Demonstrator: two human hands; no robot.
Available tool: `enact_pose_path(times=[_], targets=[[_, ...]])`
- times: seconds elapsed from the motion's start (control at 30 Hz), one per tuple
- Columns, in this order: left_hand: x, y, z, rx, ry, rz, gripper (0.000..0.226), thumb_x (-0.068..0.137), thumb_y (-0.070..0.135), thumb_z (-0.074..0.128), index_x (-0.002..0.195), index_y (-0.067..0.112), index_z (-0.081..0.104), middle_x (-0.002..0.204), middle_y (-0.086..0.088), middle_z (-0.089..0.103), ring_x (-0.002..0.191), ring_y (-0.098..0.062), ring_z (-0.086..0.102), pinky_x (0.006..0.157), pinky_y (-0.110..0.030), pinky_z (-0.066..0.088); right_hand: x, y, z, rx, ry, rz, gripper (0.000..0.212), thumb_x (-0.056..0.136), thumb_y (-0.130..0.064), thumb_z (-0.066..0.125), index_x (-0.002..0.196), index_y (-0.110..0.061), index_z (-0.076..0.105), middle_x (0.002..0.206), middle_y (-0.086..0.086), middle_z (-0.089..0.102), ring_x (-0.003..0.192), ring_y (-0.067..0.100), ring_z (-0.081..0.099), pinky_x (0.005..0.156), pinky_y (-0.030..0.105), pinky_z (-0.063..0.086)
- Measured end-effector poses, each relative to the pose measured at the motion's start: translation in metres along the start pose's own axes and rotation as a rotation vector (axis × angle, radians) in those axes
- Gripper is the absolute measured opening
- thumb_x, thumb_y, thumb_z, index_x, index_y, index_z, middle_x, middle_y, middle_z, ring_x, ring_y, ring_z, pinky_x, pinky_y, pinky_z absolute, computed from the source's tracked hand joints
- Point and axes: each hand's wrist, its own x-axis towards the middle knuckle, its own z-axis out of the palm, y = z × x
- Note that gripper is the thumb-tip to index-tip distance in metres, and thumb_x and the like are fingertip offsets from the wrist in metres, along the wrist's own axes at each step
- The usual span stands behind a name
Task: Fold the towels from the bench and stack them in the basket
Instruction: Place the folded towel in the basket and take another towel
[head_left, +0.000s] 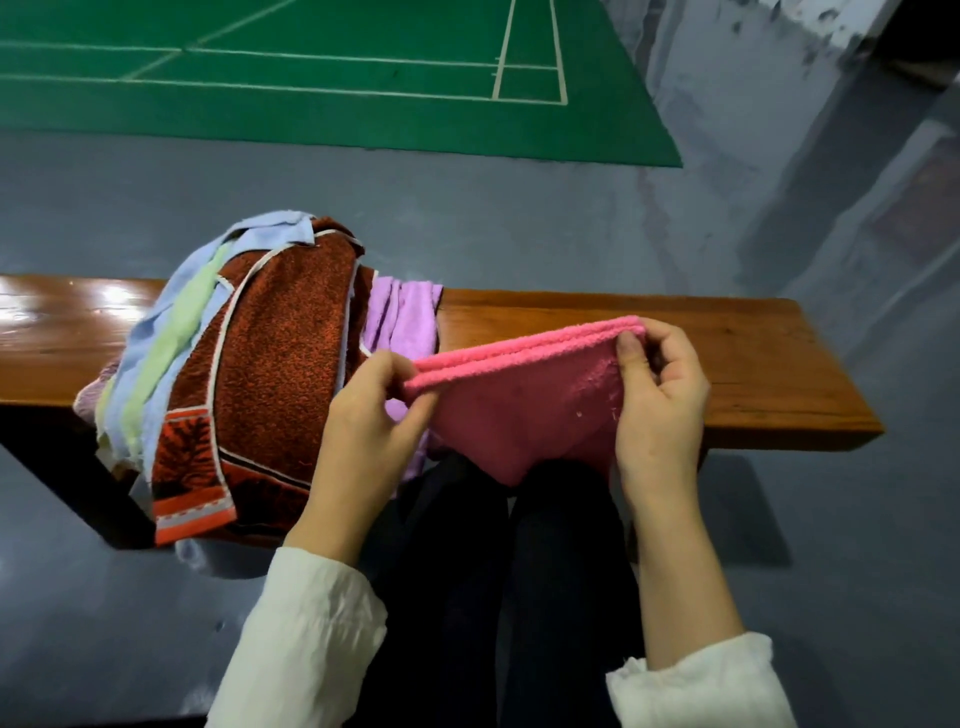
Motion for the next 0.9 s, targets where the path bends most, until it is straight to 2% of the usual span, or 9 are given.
enact_pose_path(times=[0.1,0.2,0.3,0.4,0.57,0.67,0.77,0.8,0.9], targets=[[0.017,0.021,-0.007,-0.049,0.023,0.013,0.035,0.086,0.009,0.067,0.112,0.022,0.049,0.087,0.013,0.058,0.075,0.006,0.055,0.072,-0.014,0.044,0.007,-0.015,-0.005,0.009,0.021,-0.076,0.018,0.096,-0.014,0.054,0.089,-0.03,0.059,0.085,-0.012,0.059,0.082,0.001,0.054,0.078,0.023,0.045],[0.036,0.038,-0.011,0.033,0.046,0.137,0.01,0.087,0.008,0.066,0.095,0.013,0.062,0.084,-0.002,0.061,0.074,-0.001,0.051,0.072,-0.014,0.041,0.014,-0.032,-0.008,0.02,0.059,-0.175,0.018,0.094,-0.015,0.054,0.087,-0.032,0.055,0.085,-0.013,0.057,0.08,-0.004,0.051,0.078,0.017,0.042],[0.048,0.066,-0.015,-0.242,0.0,0.061,0.013,0.086,0.009,0.061,0.088,0.02,0.056,0.083,0.004,0.056,0.074,0.003,0.049,0.071,-0.009,0.038,0.021,-0.048,-0.011,-0.007,0.121,-0.26,0.012,0.094,-0.021,0.052,0.088,-0.031,0.052,0.092,-0.009,0.049,0.083,-0.006,0.047,0.081,0.012,0.037],[0.057,0.091,-0.018,-0.45,-0.009,0.004,0.016,0.095,0.007,0.054,0.088,0.021,0.05,0.079,0.009,0.049,0.07,0.003,0.043,0.064,-0.01,0.036,0.026,-0.072,-0.011,0.049,0.061,-0.214,0.017,0.099,-0.022,0.049,0.085,-0.03,0.052,0.084,-0.011,0.054,0.076,-0.005,0.05,0.072,0.014,0.038],[0.08,0.104,-0.025,-0.351,0.058,0.031,0.01,0.093,0.014,0.059,0.09,0.023,0.055,0.08,0.011,0.055,0.069,0.007,0.049,0.068,-0.009,0.039,0.039,-0.096,-0.009,0.155,0.046,-0.172,0.019,0.099,-0.022,0.048,0.082,-0.026,0.054,0.076,-0.011,0.055,0.064,-0.007,0.05,0.061,0.009,0.038],[0.096,0.093,-0.023,-0.253,0.023,0.004,0.021,0.091,0.012,0.061,0.087,0.033,0.062,0.081,0.017,0.063,0.071,0.013,0.055,0.072,-0.009,0.041,0.057,-0.088,0.002,0.107,-0.006,-0.072,0.016,0.099,-0.023,0.049,0.085,-0.023,0.056,0.077,-0.007,0.056,0.067,0.0,0.049,0.063,0.017,0.04],[0.111,0.081,-0.015,-0.282,0.006,-0.083,0.017,0.091,0.01,0.061,0.086,0.026,0.066,0.078,0.013,0.064,0.068,0.006,0.054,0.07,-0.018,0.042,0.076,-0.076,0.018,0.099,-0.005,0.012,0.014,0.099,-0.021,0.05,0.09,-0.018,0.059,0.08,-0.003,0.058,0.074,0.009,0.052,0.069,0.028,0.043],[0.117,0.081,-0.014,-0.305,0.014,-0.088,0.016,0.091,0.009,0.061,0.084,0.023,0.066,0.076,0.009,0.063,0.068,0.002,0.053,0.069,-0.021,0.042,0.083,-0.078,0.022,0.098,0.004,0.011,0.013,0.099,-0.02,0.05,0.091,-0.016,0.059,0.08,-0.002,0.058,0.076,0.01,0.052,0.07,0.028,0.044],[0.139,0.098,-0.019,-0.362,0.071,-0.003,0.013,0.091,0.01,0.06,0.082,0.019,0.064,0.075,0.005,0.057,0.07,-0.004,0.047,0.067,-0.025,0.039,0.101,-0.105,0.025,0.122,0.027,-0.07,0.012,0.1,-0.02,0.049,0.092,-0.018,0.058,0.083,-0.007,0.057,0.075,0.002,0.051,0.068,0.013,0.042]])
